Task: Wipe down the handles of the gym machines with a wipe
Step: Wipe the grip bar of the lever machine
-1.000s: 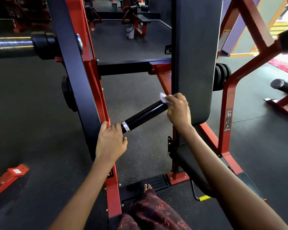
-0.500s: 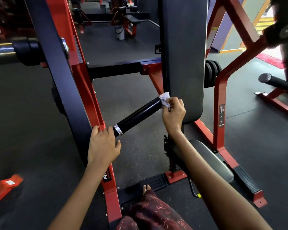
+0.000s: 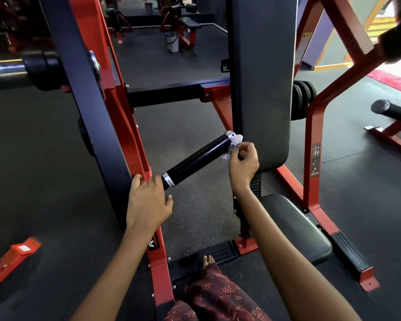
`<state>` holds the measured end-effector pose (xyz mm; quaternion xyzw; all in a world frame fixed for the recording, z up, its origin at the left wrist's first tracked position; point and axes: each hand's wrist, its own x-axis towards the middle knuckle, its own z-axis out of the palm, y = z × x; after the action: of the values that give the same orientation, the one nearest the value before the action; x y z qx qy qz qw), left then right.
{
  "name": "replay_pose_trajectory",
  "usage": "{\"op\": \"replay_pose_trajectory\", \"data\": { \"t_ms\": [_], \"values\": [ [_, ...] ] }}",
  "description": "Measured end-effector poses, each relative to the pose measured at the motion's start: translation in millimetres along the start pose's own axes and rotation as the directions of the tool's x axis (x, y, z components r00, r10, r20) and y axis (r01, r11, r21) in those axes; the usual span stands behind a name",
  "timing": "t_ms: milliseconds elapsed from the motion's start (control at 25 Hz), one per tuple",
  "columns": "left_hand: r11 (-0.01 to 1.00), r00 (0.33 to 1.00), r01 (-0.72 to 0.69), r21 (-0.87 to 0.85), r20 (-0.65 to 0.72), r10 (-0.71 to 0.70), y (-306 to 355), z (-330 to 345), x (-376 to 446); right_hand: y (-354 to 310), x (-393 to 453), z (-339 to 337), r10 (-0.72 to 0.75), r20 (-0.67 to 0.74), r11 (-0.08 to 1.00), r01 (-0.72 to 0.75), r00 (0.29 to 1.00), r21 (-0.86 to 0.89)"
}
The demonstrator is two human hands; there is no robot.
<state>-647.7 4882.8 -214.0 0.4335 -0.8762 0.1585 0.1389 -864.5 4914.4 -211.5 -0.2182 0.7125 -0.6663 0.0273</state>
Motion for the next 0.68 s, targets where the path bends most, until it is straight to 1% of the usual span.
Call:
{"op": "replay_pose_trajectory", "data": {
  "t_ms": [80,120,160,200,240,280,320,360,400,480,520,560,600,640,680],
  "values": [
    [1.000,1.000,0.004,0.014,0.023,-0.004,0.7,-1.3,0.6,2.1,-23.8,11.5,0.134,0.069,0.985,-0.140,0.989,0.097],
    [1.000,0.999,0.005,0.021,0.033,-0.006,1.5,-2.2,0.7,1.9,-41.0,18.5,0.227,0.140,0.951,-0.250,0.964,0.180],
    [1.000,0.999,0.007,0.026,0.042,-0.009,2.0,-3.6,0.7,2.0,-59.5,25.8,0.322,0.243,0.877,-0.385,0.915,0.288],
    [1.000,0.999,0.009,0.029,0.050,-0.010,2.2,-4.7,0.9,-0.1,-79.2,32.4,0.400,0.369,0.756,-0.530,0.839,0.384],
    [1.000,0.998,0.009,0.028,0.058,-0.010,1.9,-5.0,0.7,-2.4,-96.4,37.4,0.443,0.491,0.617,-0.652,0.750,0.441],
    [1.000,0.998,0.008,0.023,0.061,-0.010,1.4,-4.7,0.4,-5.5,-108.7,39.1,0.443,0.584,0.505,-0.728,0.680,0.464],
    [1.000,0.998,0.007,0.019,0.056,-0.008,1.0,-4.5,0.6,-6.4,-112.9,39.1,0.435,0.637,0.441,-0.767,0.636,0.465],
    [1.000,0.999,0.008,0.017,0.051,-0.009,1.1,-4.4,1.1,-8.2,-109.2,36.8,0.432,0.663,0.391,-0.789,0.611,0.474],
    [1.000,0.999,0.010,0.020,0.053,-0.011,1.5,-4.9,1.2,-7.9,-100.2,34.1,0.446,0.662,0.343,-0.798,0.602,0.496],
    [0.999,0.997,0.009,0.041,0.079,-0.012,2.8,-6.3,1.1,-7.2,-79.8,29.3,0.484,0.627,0.259,-0.784,0.610,0.564],
    [0.999,0.995,0.009,0.052,0.094,-0.014,2.8,-6.6,1.1,-7.1,-76.7,30.4,0.492,0.629,0.253,-0.790,0.602,0.559],
    [0.998,0.995,0.009,0.058,0.102,-0.015,2.5,-7.1,1.2,-8.8,-80.8,33.4,0.497,0.653,0.272,-0.817,0.571,0.508],
    [0.999,0.995,0.006,0.052,0.097,-0.011,2.3,-7.5,1.3,-9.5,-89.9,37.7,0.499,0.690,0.294,-0.851,0.525,0.435],
    [0.999,0.997,0.004,0.037,0.082,-0.007,1.9,-7.7,1.4,-8.5,-100.1,41.4,0.496,0.728,0.291,-0.881,0.472,0.373],
    [1.000,0.998,0.004,0.019,0.067,-0.005,1.8,-7.6,1.6,-7.1,-107.3,43.1,0.489,0.756,0.268,-0.900,0.435,0.344]
  ]
}}
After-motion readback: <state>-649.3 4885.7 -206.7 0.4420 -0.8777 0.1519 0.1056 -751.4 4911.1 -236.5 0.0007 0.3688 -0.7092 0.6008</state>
